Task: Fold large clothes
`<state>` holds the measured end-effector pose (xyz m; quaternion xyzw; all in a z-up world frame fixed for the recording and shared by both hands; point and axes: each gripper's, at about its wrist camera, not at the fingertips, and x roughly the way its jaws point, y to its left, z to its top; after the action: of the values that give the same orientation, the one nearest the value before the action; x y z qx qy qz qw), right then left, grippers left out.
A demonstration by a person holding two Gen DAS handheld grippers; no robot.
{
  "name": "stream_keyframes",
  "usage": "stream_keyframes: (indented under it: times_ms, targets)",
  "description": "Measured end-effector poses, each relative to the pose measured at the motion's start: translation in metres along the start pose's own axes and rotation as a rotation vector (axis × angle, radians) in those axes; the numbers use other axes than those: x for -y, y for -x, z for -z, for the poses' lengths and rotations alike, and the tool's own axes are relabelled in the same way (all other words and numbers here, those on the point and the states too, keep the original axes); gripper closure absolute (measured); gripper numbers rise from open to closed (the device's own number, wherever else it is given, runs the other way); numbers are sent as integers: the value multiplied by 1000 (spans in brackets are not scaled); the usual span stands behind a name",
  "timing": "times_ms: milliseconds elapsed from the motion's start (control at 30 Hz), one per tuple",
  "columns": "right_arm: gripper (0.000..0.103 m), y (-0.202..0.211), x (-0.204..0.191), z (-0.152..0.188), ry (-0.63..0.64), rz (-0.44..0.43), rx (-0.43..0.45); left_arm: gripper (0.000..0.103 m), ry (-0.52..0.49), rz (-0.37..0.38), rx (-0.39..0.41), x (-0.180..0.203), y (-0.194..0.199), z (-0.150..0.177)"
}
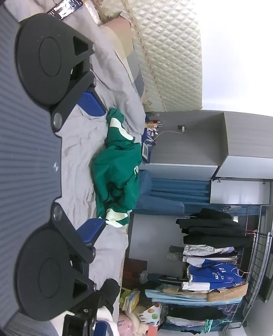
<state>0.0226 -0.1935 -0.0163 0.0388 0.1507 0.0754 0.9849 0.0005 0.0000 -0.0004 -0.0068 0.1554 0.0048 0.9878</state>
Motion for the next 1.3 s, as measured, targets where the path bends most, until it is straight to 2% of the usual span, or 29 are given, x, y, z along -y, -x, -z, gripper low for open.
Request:
stream_keyframes:
  times_ms: [367, 767, 1300]
  targets:
    - [0, -6, -4, 7, 5, -9, -3, 0, 11, 6, 0, -4, 4, -9]
    - [0, -31, 4, 4, -21, 9, -58, 0, -7, 18, -47, 8, -39, -3]
    - [0, -64, 31, -6, -56, 39, -109, 0, -21, 47, -92, 42, -104, -22]
